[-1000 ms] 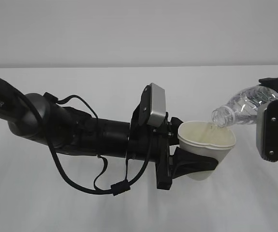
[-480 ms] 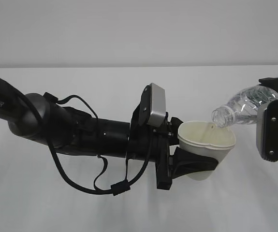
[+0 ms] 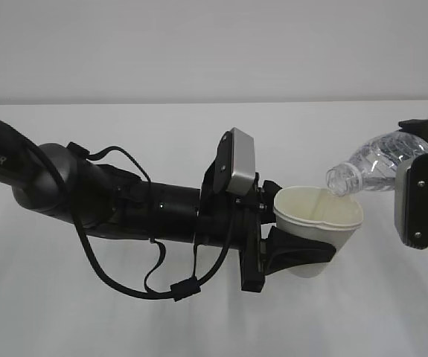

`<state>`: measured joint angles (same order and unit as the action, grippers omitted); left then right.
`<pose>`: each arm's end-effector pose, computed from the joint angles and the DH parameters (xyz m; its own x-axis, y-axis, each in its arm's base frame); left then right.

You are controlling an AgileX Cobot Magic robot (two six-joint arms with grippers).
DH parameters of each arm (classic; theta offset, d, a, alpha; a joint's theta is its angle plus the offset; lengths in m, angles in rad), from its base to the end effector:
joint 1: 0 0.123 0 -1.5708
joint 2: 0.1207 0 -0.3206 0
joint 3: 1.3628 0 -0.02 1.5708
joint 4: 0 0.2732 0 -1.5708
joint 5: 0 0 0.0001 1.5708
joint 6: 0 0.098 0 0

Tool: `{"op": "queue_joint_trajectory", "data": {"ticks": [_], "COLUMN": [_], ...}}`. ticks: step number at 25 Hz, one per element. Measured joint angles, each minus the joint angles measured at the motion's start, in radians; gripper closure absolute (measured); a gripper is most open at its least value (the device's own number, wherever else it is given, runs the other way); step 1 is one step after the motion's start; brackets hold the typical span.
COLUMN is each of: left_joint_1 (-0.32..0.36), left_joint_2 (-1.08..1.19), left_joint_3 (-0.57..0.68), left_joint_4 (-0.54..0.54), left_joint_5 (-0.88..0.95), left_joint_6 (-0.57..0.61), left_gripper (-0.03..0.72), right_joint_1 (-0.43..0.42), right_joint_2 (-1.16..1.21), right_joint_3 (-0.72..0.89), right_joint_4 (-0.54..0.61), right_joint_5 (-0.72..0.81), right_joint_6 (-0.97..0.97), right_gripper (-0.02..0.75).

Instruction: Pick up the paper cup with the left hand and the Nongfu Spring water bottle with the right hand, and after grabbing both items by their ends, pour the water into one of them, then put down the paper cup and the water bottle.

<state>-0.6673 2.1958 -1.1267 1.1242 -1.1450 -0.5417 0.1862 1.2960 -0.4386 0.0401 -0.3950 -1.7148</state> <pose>0.2962 -0.3358 0.1301 -0.0033 0.1255 -0.9921 0.9975 -0.0702 -0.0122 0.2479 0.0452 0.2279 0.2085 -0.9724 0.1050 -0.3400 -0.1727 -0.9244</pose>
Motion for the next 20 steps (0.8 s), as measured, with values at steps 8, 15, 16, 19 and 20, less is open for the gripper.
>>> {"op": "queue_joint_trajectory", "data": {"ticks": [8, 15, 16, 19, 20], "left_joint_1": [0.0, 0.0, 0.0, 0.0, 0.0], "left_joint_2": [0.0, 0.0, 0.0, 0.0, 0.0], "left_joint_3": [0.0, 0.0, 0.0, 0.0, 0.0], "left_joint_4": [0.002, 0.002, 0.002, 0.002, 0.002], "left_joint_5": [0.0, 0.0, 0.0, 0.0, 0.0], "left_joint_6": [0.0, 0.0, 0.0, 0.0, 0.0], "left_gripper": [0.291, 0.291, 0.291, 0.291, 0.291], "right_joint_1": [0.0, 0.0, 0.0, 0.0, 0.0], "right_joint_2": [0.0, 0.0, 0.0, 0.0, 0.0], "right_joint_3": [0.0, 0.0, 0.0, 0.0, 0.0], "right_joint_4": [0.0, 0.0, 0.0, 0.0, 0.0], "right_joint_5": [0.0, -0.002, -0.002, -0.002, -0.002], "right_joint_6": [-0.002, -0.005, -0.005, -0.007, -0.007], "right_gripper": [0.342, 0.342, 0.342, 0.342, 0.342]}}
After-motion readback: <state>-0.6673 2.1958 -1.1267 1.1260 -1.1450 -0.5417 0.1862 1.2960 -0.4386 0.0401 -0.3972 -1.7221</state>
